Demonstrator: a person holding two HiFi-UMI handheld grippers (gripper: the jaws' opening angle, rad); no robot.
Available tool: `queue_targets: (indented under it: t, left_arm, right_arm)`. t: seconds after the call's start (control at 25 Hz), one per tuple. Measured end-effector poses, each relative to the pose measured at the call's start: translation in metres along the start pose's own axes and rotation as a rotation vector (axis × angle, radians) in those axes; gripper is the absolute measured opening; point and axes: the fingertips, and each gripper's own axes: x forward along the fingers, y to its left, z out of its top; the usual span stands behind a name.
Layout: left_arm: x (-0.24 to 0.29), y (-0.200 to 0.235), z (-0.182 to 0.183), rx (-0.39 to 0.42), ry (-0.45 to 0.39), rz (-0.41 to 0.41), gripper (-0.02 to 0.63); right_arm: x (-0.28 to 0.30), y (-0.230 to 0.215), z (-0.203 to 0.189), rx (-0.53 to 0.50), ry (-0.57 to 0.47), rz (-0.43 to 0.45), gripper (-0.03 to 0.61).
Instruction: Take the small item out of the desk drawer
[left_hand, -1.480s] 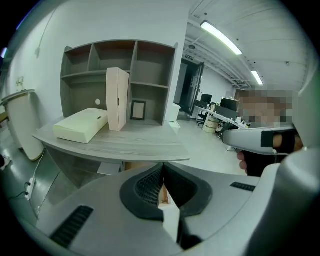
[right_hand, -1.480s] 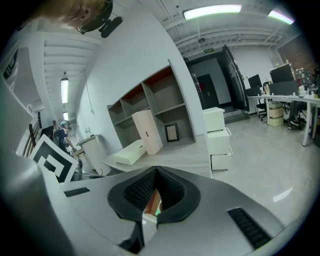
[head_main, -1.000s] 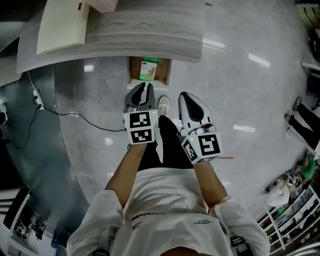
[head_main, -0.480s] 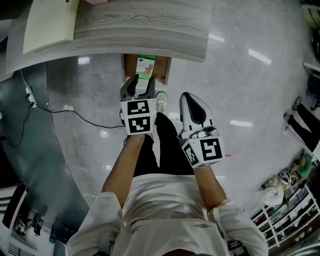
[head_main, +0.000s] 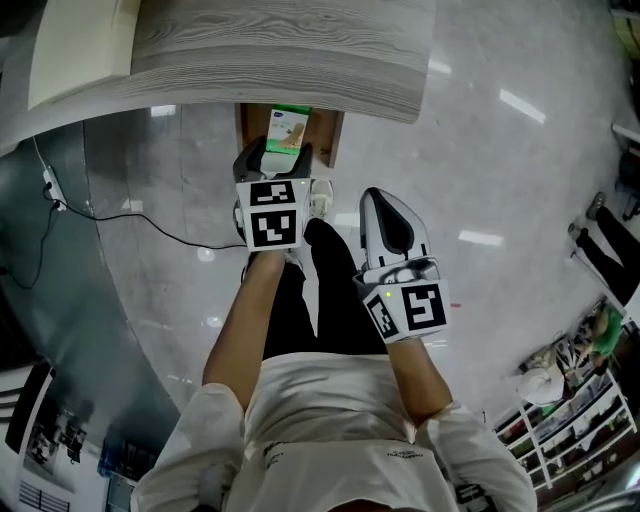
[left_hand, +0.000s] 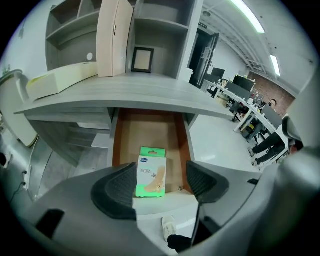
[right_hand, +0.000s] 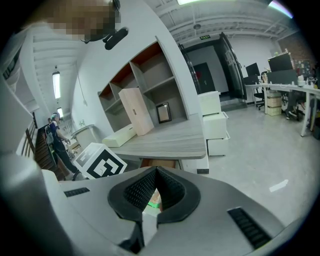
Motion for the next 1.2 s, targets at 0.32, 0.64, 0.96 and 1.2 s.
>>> queue_targets:
  t: [0.32, 0.64, 0.96, 1.2]
  left_arm:
    - [0.025, 0.005, -0.010, 0.009, 0.041, 0.009, 0.353]
    - [0.050, 0.013, -0.019, 0.018, 0.095, 0.032, 0.387]
    - [0.068, 0.019, -0.028, 0.046, 0.155, 0.063, 0.393]
    - [0.078, 0.022, -0.033, 0.056, 0.207, 0.080, 0.391]
  right_arm:
    - [0.006, -0.006, -0.010, 0.005, 0.025, -0.004, 0.029]
    - [0.012, -0.007, -0.020, 0.043, 0.046, -0.002, 0.029]
    - [0.016, -0.008, -0.026, 0.059, 0.062, 0.001, 0.029]
    - [0.016, -0.010, -0.029, 0.064, 0.074, 0.002, 0.031]
